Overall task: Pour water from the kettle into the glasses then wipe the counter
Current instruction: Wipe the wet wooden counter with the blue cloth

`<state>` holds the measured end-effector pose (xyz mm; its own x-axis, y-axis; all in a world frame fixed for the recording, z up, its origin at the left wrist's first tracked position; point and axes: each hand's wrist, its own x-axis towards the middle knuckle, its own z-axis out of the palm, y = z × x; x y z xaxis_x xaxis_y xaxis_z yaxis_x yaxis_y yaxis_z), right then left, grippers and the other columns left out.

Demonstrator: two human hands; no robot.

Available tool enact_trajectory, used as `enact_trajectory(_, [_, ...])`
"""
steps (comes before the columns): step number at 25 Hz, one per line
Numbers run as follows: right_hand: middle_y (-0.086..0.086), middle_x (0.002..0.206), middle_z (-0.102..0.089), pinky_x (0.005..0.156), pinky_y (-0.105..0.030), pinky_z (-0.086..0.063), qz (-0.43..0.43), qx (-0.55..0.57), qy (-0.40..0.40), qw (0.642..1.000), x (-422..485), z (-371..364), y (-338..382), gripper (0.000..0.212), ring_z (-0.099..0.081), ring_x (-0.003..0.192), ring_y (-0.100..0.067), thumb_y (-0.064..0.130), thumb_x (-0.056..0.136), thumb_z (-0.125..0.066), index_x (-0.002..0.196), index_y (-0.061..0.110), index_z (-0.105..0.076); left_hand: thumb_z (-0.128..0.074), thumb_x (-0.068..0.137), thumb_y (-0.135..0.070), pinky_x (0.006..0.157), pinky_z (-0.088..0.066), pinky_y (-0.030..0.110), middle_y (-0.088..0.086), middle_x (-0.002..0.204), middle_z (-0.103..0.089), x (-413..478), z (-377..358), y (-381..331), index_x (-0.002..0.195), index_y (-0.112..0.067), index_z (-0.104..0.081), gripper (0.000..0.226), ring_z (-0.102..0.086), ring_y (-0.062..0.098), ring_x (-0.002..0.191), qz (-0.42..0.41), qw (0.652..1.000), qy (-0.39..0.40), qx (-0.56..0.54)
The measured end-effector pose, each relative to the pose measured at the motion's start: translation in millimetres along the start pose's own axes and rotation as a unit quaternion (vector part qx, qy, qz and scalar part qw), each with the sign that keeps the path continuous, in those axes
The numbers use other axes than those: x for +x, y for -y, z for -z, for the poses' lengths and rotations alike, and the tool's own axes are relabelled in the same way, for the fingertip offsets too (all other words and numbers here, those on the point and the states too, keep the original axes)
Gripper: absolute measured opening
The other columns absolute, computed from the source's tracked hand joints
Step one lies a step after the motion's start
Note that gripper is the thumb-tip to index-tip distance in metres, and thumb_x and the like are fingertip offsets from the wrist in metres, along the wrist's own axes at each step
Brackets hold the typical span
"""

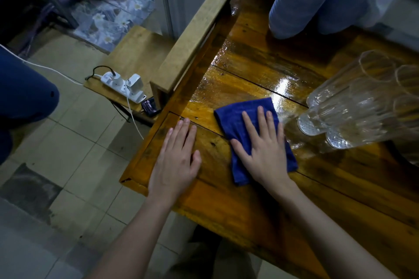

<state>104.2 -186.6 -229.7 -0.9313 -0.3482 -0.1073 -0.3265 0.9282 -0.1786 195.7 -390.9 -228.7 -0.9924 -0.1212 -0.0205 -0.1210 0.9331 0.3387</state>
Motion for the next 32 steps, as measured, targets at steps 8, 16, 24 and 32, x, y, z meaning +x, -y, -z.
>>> enact_trajectory(8, [-0.014, 0.164, 0.0, 0.119, -0.058, -0.004, -0.081, -0.023, 0.008, 0.996, -17.9, 0.1, 12.4, 0.079, 0.005, 0.15, -0.034, 0.067, 0.091, -0.015, 0.156, 0.023, -0.007, -0.032, 0.098, -0.03, 0.122, -0.014, 0.04, 0.009, 0.16, -0.019, -0.2, 1.6, -0.8, 0.15, -0.009, -0.027, 0.057, -0.012, 0.018, 0.15, -0.003, 1.0, -0.013, -0.009])
enact_trajectory(16, [-0.008, 0.164, 0.001, 0.12, -0.054, -0.006, 0.015, 0.012, 0.017, 1.0, -37.1, -10.6, 65.8, 0.073, 0.008, 0.151, -0.027, 0.065, 0.093, -0.025, 0.155, 0.029, -0.01, -0.031, 0.097, -0.021, 0.121, -0.016, 0.042, 0.013, 0.156, -0.03, -0.6, 1.0, 2.5, 0.138, -0.007, -0.046, 0.046, -0.023, 0.023, 0.147, 0.012, 0.999, -0.041, -0.019])
enact_trajectory(24, [-0.003, 0.165, -0.001, 0.12, -0.052, -0.009, -0.008, -0.021, 0.027, 0.999, -78.4, 4.6, -29.4, 0.076, 0.004, 0.151, -0.021, 0.071, 0.09, -0.021, 0.155, 0.031, -0.012, -0.033, 0.096, -0.024, 0.122, -0.014, 0.04, 0.01, 0.155, -0.032, 0.3, -1.7, 1.5, 0.138, -0.008, -0.047, 0.047, -0.021, 0.019, 0.147, 0.019, 0.997, -0.056, -0.039])
enact_trajectory(32, [-0.018, 0.163, 0.0, 0.117, -0.062, -0.009, -0.113, -0.004, 0.017, 0.993, -58.2, -8.1, 59.0, 0.085, 0.003, 0.149, -0.04, 0.071, 0.09, -0.017, 0.155, 0.018, -0.012, -0.029, 0.096, -0.025, 0.121, -0.014, 0.041, 0.009, 0.157, -0.028, -0.1, -1.2, 0.8, 0.145, -0.009, -0.039, 0.052, -0.018, 0.019, 0.148, 0.023, 0.999, -0.039, -0.008])
